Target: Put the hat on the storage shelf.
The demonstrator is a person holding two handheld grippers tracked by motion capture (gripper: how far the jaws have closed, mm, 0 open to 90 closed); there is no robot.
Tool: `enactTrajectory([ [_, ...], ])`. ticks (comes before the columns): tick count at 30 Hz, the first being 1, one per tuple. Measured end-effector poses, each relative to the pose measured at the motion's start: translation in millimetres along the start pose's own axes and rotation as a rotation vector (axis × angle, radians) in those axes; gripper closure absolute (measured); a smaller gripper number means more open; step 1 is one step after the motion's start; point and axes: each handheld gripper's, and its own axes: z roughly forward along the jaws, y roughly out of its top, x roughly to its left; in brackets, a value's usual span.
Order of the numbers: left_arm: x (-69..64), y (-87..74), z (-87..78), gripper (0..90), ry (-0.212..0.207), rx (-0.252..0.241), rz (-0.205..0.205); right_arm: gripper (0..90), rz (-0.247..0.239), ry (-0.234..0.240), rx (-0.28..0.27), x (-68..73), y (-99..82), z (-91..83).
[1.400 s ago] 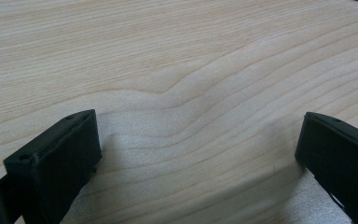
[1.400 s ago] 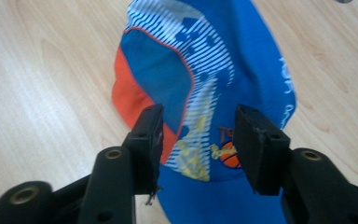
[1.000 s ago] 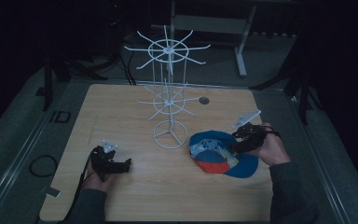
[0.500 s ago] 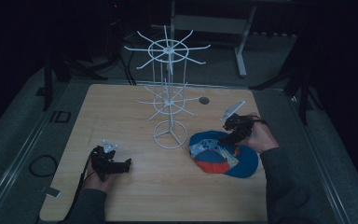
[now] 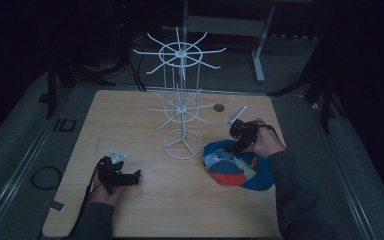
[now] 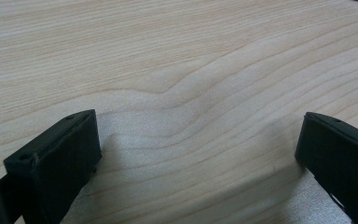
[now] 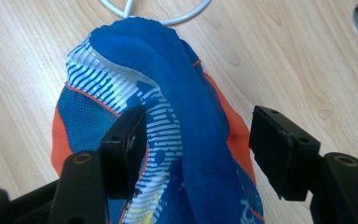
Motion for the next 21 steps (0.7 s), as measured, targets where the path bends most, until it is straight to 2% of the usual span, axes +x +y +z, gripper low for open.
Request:
enactTrajectory([
  [3, 0.0, 0.0, 0.0, 0.1, 0.000, 0.000, 0.000, 36.4, -0.012, -0.011, 0.019, 0.3, 3.5, 6.5],
  [9, 0.0, 0.0, 0.0, 0.0, 0.000, 0.000, 0.000, 36.4, -0.032, 0.004, 0.057, 0.4, 9.1, 18.7],
  [12, -0.1, -0.1, 0.0, 0.0, 0.000, 0.000, 0.000, 34.7, -0.043, 0.012, 0.114, 0.8, 13.9, 27.9],
  [16, 0.0, -0.1, 0.0, 0.0, 0.000, -0.001, 0.000, 35.7, -0.058, 0.022, 0.156, 2.1, 16.5, 35.6],
  [20, 0.0, -0.1, 0.0, 0.1, 0.000, 0.000, 0.000, 41.0, -0.079, 0.035, 0.192, 3.3, 18.1, 44.3],
  [21, -0.1, -0.1, 0.0, 0.0, 0.000, -0.001, 0.000, 46.2, -0.088, 0.035, 0.201, 3.5, 18.3, 46.6],
])
